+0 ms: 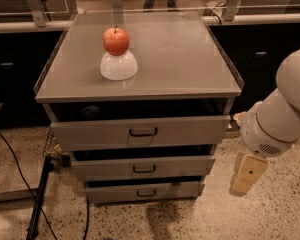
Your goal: Open bottom drawer
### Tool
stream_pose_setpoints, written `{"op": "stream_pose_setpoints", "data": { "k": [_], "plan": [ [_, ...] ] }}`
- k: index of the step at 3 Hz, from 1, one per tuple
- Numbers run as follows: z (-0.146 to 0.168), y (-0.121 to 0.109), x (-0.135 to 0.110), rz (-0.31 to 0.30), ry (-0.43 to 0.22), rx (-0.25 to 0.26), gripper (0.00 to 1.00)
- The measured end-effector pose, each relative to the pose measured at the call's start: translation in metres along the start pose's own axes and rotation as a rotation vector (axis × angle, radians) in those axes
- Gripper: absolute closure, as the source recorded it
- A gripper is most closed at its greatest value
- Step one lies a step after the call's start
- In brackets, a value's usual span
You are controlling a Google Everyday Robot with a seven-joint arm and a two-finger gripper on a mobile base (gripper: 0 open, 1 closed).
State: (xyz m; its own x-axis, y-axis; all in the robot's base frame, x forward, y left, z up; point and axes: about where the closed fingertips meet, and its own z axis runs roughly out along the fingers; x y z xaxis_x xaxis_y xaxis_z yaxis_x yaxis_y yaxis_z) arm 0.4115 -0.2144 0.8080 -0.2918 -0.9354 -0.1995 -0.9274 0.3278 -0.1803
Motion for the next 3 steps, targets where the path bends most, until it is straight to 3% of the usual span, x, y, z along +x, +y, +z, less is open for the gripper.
{"op": "stream_pose_setpoints", "data": {
  "k": [1,3],
  "plan": [
    [0.01,0.003,0.003,0.008,-0.023,-0.011,0.0],
    [0.098,0.027,0.006,0.074,-0.174,-0.054,0.0]
  ]
}}
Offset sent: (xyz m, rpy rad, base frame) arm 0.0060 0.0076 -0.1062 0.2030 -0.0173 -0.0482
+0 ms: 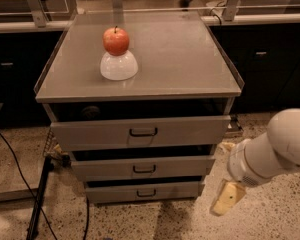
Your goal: Open bottom drawer
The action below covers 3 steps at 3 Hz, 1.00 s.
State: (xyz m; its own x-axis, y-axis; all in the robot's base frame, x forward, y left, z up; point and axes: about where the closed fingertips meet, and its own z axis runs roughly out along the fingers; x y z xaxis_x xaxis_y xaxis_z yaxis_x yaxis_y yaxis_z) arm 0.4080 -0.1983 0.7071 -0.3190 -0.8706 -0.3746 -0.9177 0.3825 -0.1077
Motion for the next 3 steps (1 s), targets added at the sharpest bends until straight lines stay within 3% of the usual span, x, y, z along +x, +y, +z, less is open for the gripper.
{"op": "stream_pose_setpoints", "data": {
  "k": [1,2,3],
  "plan": [
    [0.064,0.01,0.003,0.041,-0.112,-0.019,0.0],
    [0.145,0.032,0.011,0.088,-0.151,-0.102,0.0],
    [0.145,0.032,0.011,0.088,-0.151,-0.102,0.0]
  ]
}}
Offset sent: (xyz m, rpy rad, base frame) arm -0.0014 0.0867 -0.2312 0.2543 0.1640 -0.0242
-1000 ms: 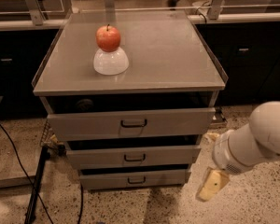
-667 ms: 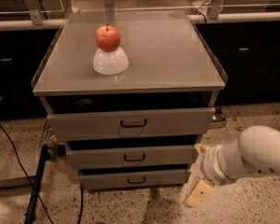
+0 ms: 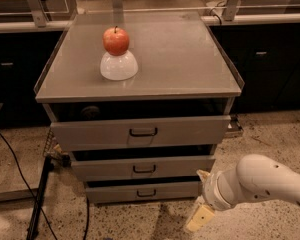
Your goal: Open bottom drawer
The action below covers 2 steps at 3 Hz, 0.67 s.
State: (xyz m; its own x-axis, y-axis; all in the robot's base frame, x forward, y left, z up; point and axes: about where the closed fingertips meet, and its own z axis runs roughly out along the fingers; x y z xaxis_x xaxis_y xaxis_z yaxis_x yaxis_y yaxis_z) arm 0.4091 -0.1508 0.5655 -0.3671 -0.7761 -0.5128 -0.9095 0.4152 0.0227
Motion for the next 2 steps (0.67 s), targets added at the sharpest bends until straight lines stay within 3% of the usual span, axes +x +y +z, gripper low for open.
{"op": "stream_pose_setpoints", "data": {
  "k": [2],
  "plan": [
    [0.069,-0.013,0.032,-0.101,-0.011,0.025,0.0]
  ]
}}
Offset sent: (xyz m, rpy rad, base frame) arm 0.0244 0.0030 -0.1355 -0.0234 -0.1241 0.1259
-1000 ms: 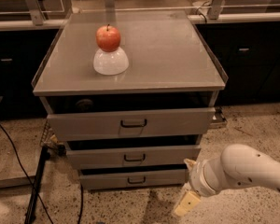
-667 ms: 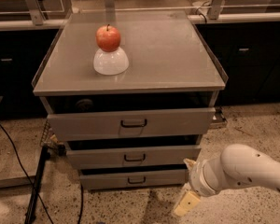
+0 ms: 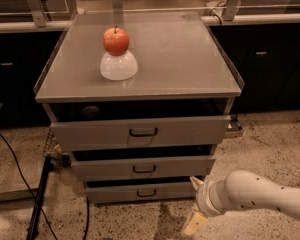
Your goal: Open bottom drawer
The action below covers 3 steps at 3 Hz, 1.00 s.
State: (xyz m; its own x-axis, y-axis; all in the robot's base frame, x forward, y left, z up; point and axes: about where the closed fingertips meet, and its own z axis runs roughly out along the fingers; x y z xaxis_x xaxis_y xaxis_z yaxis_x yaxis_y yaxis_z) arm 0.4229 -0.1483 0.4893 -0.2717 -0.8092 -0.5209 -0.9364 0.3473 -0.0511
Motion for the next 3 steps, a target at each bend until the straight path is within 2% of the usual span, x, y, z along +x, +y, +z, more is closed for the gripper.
{"op": "stream_pose_setpoints", "data": {
  "k": [1,2,3],
  "plan": [
    [0.051,-0.008,0.026,-0.033,-0.011,0.002,0.0],
    [0.09,-0.015,0.046,-0.021,-0.021,-0.015,0.0],
    [0.145,-0.025,0.065,0.028,-0.047,-0.061,0.0]
  ]
}}
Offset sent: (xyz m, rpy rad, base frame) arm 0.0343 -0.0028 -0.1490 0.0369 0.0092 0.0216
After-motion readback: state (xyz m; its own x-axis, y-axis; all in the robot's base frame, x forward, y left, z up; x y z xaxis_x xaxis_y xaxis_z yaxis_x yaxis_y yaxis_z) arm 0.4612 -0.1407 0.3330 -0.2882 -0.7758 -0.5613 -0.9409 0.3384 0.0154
